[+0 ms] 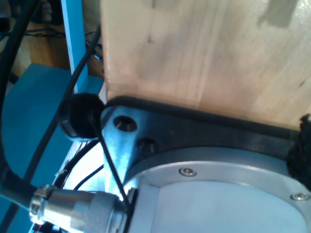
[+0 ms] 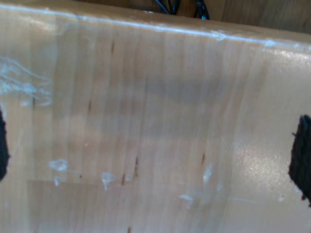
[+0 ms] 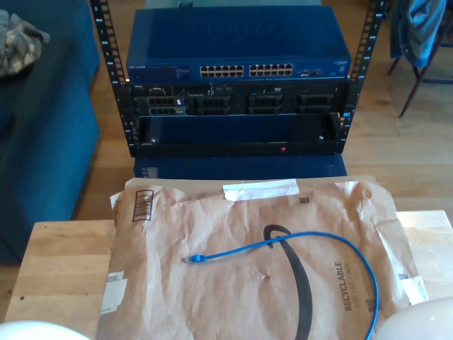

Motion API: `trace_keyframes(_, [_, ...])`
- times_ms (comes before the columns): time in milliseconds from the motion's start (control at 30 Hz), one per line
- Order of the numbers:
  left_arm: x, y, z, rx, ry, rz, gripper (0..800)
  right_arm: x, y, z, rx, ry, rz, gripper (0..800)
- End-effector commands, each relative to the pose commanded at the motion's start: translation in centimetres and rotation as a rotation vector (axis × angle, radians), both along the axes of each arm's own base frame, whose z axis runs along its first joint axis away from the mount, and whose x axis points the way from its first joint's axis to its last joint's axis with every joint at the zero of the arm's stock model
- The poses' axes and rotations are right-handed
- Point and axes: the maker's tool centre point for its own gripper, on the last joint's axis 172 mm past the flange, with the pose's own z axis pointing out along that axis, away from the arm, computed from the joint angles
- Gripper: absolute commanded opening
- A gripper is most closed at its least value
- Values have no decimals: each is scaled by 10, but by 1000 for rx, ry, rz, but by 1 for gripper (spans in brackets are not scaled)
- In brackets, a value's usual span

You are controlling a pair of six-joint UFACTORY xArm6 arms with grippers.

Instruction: Grab the cable and plug it in

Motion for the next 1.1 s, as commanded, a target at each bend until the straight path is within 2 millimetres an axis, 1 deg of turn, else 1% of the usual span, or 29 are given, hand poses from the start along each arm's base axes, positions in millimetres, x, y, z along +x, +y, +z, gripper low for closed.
trace_keyframes(600, [0, 1, 2, -3, 2, 1, 800, 0, 0, 0, 0, 0, -3, 800])
trace_keyframes(800, [-2, 6, 6, 11, 7, -1, 800, 0, -12, 10, -45, -2, -7, 799])
trace_keyframes(867, [-3, 12, 13, 12, 13, 2, 800, 0, -12, 11, -45, -2, -8, 799])
trace_keyframes(900, [-4, 10, 18, -5, 16, 6, 800, 0, -13, 12, -45, -2, -9, 799])
trace_keyframes(1000, [-6, 11, 36, -41, 26, 19, 800, -1, -16, 23, -36, 2, -13, 799])
trace_keyframes(1100, [-7, 8, 39, -53, 35, 25, 800, -1, -21, 35, -44, 3, -18, 799])
